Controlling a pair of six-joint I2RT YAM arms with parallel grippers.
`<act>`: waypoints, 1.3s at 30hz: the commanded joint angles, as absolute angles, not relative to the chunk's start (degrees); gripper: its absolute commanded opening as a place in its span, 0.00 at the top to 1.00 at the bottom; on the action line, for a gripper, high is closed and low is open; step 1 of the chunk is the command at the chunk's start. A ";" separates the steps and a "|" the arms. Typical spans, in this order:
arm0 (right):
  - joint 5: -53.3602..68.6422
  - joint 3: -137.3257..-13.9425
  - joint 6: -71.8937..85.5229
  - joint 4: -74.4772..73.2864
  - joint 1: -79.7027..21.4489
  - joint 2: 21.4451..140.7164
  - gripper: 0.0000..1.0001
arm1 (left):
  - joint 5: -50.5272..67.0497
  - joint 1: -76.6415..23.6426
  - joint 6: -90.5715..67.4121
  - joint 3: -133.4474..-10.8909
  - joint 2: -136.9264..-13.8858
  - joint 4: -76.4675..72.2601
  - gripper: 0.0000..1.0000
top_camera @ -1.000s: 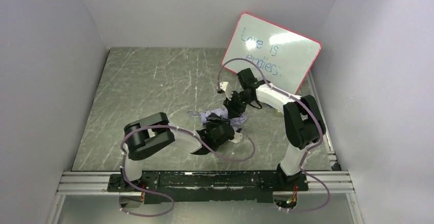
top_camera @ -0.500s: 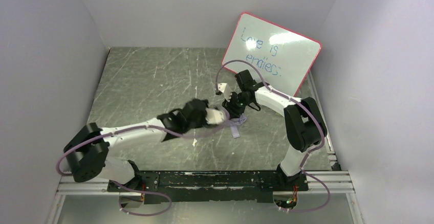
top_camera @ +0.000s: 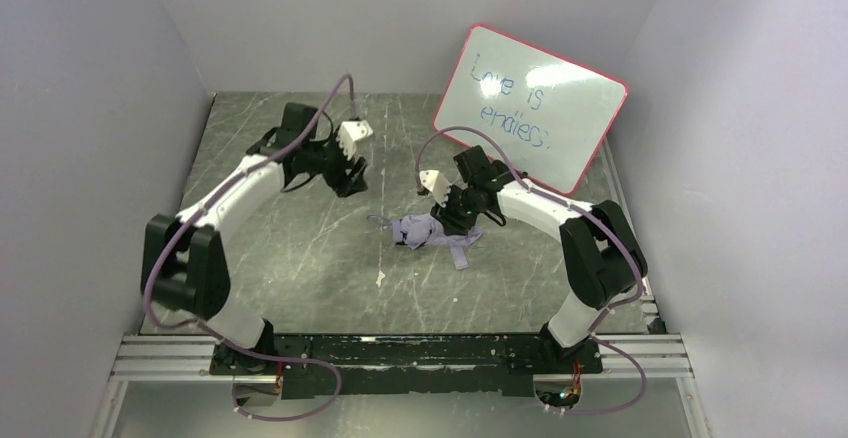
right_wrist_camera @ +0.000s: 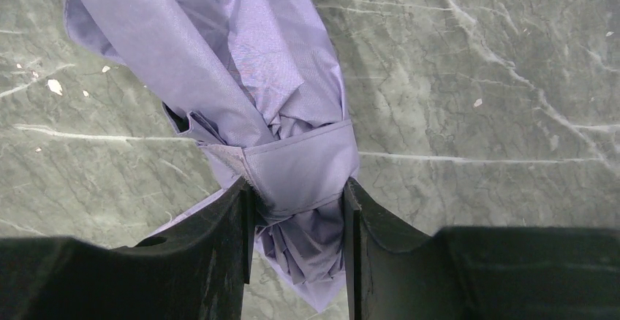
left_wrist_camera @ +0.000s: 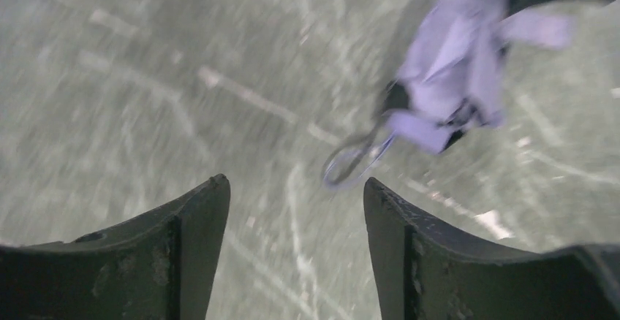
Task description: Put away the umbrella
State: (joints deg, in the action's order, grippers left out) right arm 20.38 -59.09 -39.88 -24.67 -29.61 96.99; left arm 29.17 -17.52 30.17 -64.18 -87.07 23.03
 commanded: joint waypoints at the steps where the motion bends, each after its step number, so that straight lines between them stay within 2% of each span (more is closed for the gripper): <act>1: 11.03 -54.29 -41.71 -20.11 -30.08 101.79 0.77 | 54.52 -17.67 33.60 -77.05 -97.58 36.72 0.26; 4: 11.16 -54.01 -41.08 -19.29 -30.14 101.65 0.77 | 53.40 -20.02 36.18 -84.07 -104.95 41.45 0.15; 12: 9.59 -51.30 -41.33 -16.45 -30.20 100.23 0.78 | 51.68 -28.34 35.21 -91.09 -115.16 42.23 0.09; 15: 9.42 -50.88 -41.58 -16.35 -30.15 100.10 0.78 | 53.18 -30.07 35.56 -93.73 -118.47 44.78 0.03; 24: 8.83 -50.36 -41.40 -16.60 -30.22 99.74 0.79 | 51.81 -32.74 36.46 -90.84 -121.29 42.99 0.03; 31: 8.36 -49.99 -41.41 -16.68 -30.20 99.66 0.79 | 60.35 -29.50 33.48 -91.59 -123.14 40.59 0.03; 39: 8.26 -49.89 -41.31 -16.38 -30.30 99.78 0.80 | 59.60 -28.82 33.81 -91.30 -125.15 41.35 0.03</act>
